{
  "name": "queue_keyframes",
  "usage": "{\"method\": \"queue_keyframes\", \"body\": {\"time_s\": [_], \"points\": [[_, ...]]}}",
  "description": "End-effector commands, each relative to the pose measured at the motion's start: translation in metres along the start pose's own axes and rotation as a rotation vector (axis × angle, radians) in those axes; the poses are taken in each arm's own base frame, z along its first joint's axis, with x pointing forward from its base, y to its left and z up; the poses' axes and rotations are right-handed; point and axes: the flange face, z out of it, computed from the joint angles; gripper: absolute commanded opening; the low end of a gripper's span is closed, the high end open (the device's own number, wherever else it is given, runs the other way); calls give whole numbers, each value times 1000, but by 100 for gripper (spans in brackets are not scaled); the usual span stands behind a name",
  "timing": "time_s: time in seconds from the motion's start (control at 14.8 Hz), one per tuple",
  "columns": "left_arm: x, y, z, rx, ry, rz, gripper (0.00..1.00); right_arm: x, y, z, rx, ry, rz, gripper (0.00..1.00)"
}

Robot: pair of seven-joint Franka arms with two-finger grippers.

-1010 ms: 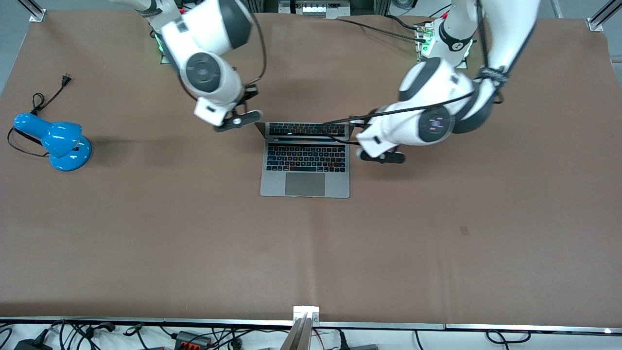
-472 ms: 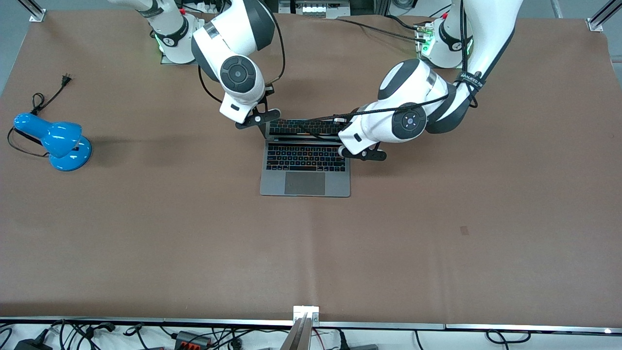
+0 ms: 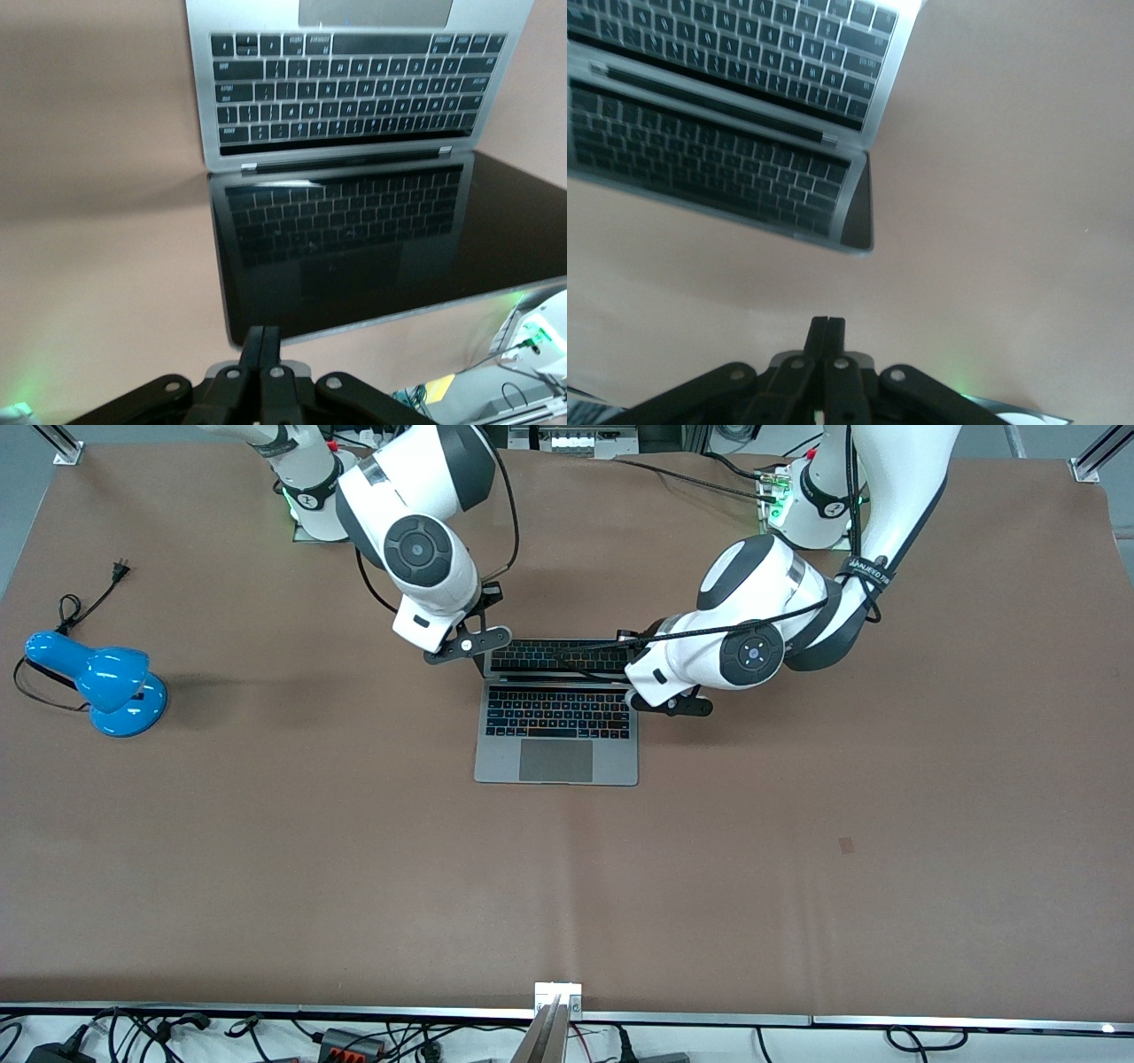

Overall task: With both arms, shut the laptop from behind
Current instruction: 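Lower both grippers behind the open laptop screen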

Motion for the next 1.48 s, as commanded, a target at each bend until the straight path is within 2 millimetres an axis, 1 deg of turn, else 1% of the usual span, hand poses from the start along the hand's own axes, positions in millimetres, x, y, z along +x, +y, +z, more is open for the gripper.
{"method": "queue_keyframes", "body": {"time_s": [0.0, 0.13, 0.2, 0.27, 0.34, 0.4, 0.54, 0.61, 0.67, 0.74, 0.88, 0.94, 1.15, 1.28, 1.41], "points": [[-21, 1, -7, 40, -16, 22, 0, 9, 21, -21, 63, 10, 45, 0], [-25, 0, -11, 45, -26, 21, 0, 4, 13, -17, 74, -15, 51, 0], [-24, -7, -18, 39, -25, 11, 0, 3, 10, -16, 73, -19, 48, 0], [-25, -7, -18, 38, -33, 13, 0, 3, 9, -15, 80, -23, 49, 0], [-30, 0, -12, 40, -39, 25, 0, 2, 9, -12, 83, -32, 51, 0], [-33, 8, -6, 43, -38, 34, 0, 3, 5, -5, 75, -45, 47, 0], [-24, 8, 3, 25, -27, 27, 0, 1, -13, 12, 53, -69, 47, 0], [-18, 9, 8, 15, -25, 25, 0, 1, -18, 19, 44, -77, 61, 0], [-16, 14, 16, 8, -17, 31, 0, 1, -28, 26, 34, -79, 62, 0], [-14, 13, 29, 9, -11, 28, 0, 2, -32, 29, 30, -78, 65, 0], [-5, 12, 39, -6, 15, 29, 0, 12, -25, 26, 48, -40, 81, 0], [0, 12, 40, -16, 21, 27, 0, 17, -22, 23, 59, -14, 89, 0], [12, 9, 28, -42, 51, 16, 0, 29, -11, 18, 83, 36, 115, 0], [18, 10, 29, -57, 60, 10, 0, 34, -7, 13, 94, 58, 124, 0], [27, 5, 33, -66, 59, 1, 0, 42, -4, 12, 101, 75, 132, 0]]}}
